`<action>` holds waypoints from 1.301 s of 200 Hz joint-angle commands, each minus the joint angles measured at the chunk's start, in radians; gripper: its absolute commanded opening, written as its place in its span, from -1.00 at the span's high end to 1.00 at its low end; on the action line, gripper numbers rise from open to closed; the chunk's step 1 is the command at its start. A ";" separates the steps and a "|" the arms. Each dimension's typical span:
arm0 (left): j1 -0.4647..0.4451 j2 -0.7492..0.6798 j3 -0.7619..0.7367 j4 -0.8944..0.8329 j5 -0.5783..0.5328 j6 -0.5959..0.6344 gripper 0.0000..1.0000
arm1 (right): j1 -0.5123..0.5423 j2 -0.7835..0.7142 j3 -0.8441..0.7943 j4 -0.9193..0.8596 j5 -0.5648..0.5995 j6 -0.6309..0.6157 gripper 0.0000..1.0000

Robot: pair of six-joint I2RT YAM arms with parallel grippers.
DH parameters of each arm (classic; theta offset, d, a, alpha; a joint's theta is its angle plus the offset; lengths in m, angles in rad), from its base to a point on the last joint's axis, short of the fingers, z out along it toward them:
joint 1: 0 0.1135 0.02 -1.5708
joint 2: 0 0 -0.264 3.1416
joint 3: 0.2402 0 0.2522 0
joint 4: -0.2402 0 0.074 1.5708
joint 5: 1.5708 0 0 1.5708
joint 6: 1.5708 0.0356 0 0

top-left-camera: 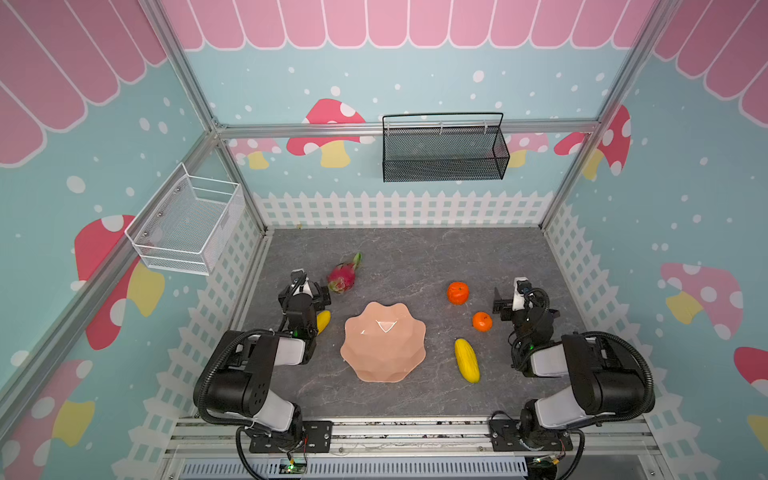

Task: Place and organize the fake fruits in the fruit bowl
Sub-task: 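Grasp the dragon fruit with the left gripper while the right gripper reaches forward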

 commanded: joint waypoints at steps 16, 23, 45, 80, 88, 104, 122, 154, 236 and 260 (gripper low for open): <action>0.050 0.002 0.031 -0.061 0.116 -0.007 -1.00 | 0.003 0.003 0.006 0.016 -0.019 -0.017 -0.96; 0.051 0.004 0.029 -0.055 0.117 -0.006 -1.00 | 0.003 0.004 0.007 0.017 -0.019 -0.017 -0.96; 0.051 0.004 0.030 -0.055 0.118 -0.005 -1.00 | 0.004 0.009 0.010 0.015 -0.018 -0.017 -0.96; 0.050 0.003 0.031 -0.057 0.117 -0.006 -1.00 | 0.004 0.005 0.009 0.011 -0.017 -0.019 -0.96; 0.051 0.003 0.031 -0.057 0.117 -0.005 -0.99 | 0.005 0.005 0.009 0.011 -0.017 -0.018 -0.96; 0.050 0.003 0.031 -0.057 0.117 -0.006 -1.00 | 0.004 0.006 0.008 0.011 -0.017 -0.019 -0.96; 0.051 0.003 0.031 -0.056 0.116 -0.006 -0.99 | 0.005 0.003 0.008 0.012 -0.017 -0.019 -0.96; 0.051 -0.001 0.020 -0.036 0.106 -0.009 -0.99 | 0.007 -0.004 -0.003 0.035 0.007 -0.008 -0.96; -0.106 -0.418 0.181 -0.589 -0.014 -0.066 -0.99 | 0.263 -0.476 0.191 -0.665 0.021 0.181 -0.96; -0.091 -0.281 0.425 -0.837 0.160 -0.085 -1.00 | 0.485 -0.432 0.223 -0.650 -0.123 0.185 -0.96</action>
